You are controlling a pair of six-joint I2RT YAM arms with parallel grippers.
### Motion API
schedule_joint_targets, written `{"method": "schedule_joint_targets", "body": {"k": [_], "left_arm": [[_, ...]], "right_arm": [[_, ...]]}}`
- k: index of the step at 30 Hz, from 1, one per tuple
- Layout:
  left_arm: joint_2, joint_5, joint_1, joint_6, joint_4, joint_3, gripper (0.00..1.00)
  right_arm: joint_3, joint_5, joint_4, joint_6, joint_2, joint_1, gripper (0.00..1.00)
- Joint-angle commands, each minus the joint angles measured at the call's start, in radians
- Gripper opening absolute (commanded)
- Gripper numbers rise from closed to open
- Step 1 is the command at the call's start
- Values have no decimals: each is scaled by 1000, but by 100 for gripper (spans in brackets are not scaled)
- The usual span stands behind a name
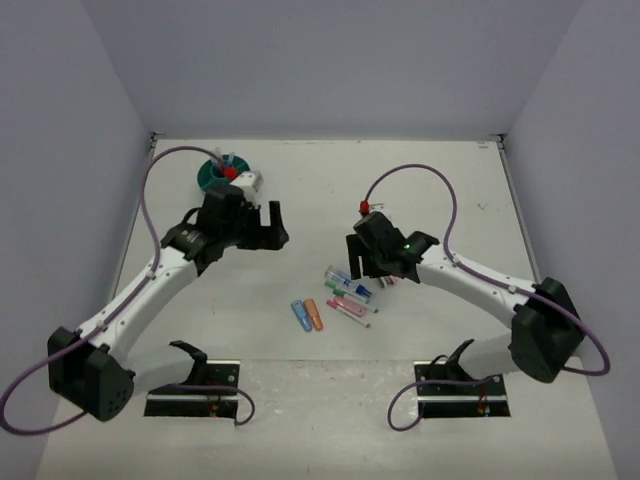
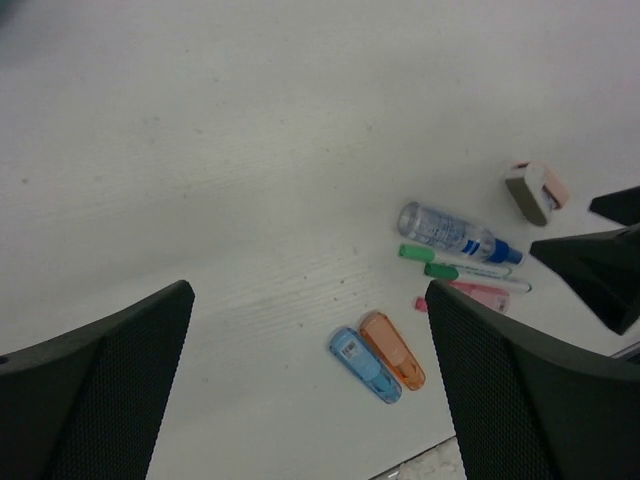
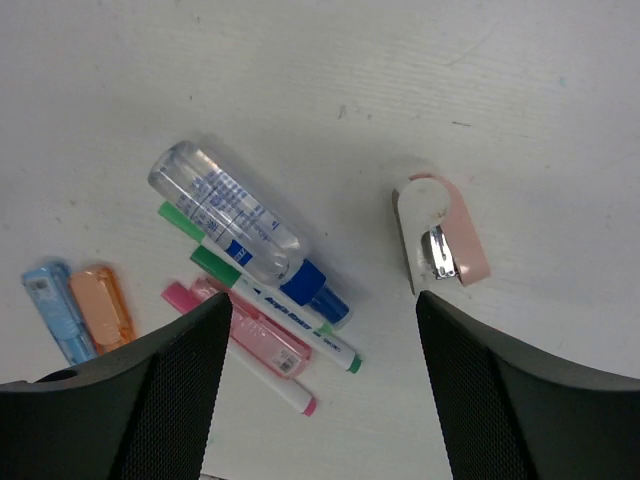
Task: Sort the stationery into containers
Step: Pick up the stationery from the center of the board.
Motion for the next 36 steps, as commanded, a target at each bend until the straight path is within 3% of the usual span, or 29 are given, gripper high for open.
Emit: {"method": "schedule_joint_targets", "body": {"k": [1,4,7,11,18,21,26,28,31,33,36], "left_arm": [[270,-222,-212,134,-95,220,100],[385,-246,-281,284,-128,327,100],[459,-217,-328,416,-69,393,100],[566,38,-340,714,-39,462,100],[660,141,-368,828,-148,564,94],[640,74,-371,810,-148,534,93],[518,-389,-354,633,-16,439,100],[479,-519,-319,464,-14,430,100],[403,-494,-182,264,-58,422,100],[343,-435,-104,210,-32,371,100],[255,-391,-78,219,-1,306,100]], "right_arm": [[-90,184,48,200,-281,-64,77],[-138,205,43,175,-461,-159,78],[-136,215,34,136,-604,-169,79],[-103,176,9,95,-663,-170,80],[-136,120,11,61,-712,-169,82],[-149,37,18,49,-685,-169,81],[-135,-192,5,-62,-480,-168,75],[-90,-227,-26,-123,-341,-148,67],[-39,-193,-26,-199,-162,-103,62],[6,-179,-23,-228,-91,-81,60],[53,-185,-28,-266,19,-61,56]]}}
